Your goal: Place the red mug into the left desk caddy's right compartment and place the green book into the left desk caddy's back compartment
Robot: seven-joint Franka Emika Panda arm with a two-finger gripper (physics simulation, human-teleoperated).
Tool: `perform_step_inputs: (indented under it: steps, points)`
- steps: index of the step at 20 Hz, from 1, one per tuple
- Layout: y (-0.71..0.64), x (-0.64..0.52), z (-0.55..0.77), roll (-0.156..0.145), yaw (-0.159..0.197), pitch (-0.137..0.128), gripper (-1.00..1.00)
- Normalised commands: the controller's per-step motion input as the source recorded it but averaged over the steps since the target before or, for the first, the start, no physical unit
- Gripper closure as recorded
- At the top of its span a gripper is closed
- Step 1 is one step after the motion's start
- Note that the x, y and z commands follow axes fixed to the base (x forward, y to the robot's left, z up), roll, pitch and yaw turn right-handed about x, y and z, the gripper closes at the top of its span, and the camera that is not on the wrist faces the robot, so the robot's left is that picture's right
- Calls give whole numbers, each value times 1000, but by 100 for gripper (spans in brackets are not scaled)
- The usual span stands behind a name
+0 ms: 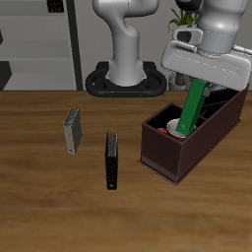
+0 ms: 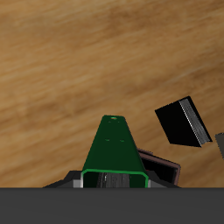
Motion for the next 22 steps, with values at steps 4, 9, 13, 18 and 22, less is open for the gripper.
perform_step_inputs:
  steps: [4, 9, 13, 18, 22]
  points:
    - [56, -463, 130, -38, -65, -39, 100]
    - [131, -372, 82, 25, -52, -8, 100]
    - [92, -268, 56, 3, -41, -27, 100]
    - [174, -281, -137, 8, -44, -9, 100]
    - [141, -261, -187, 7, -34, 39, 100]
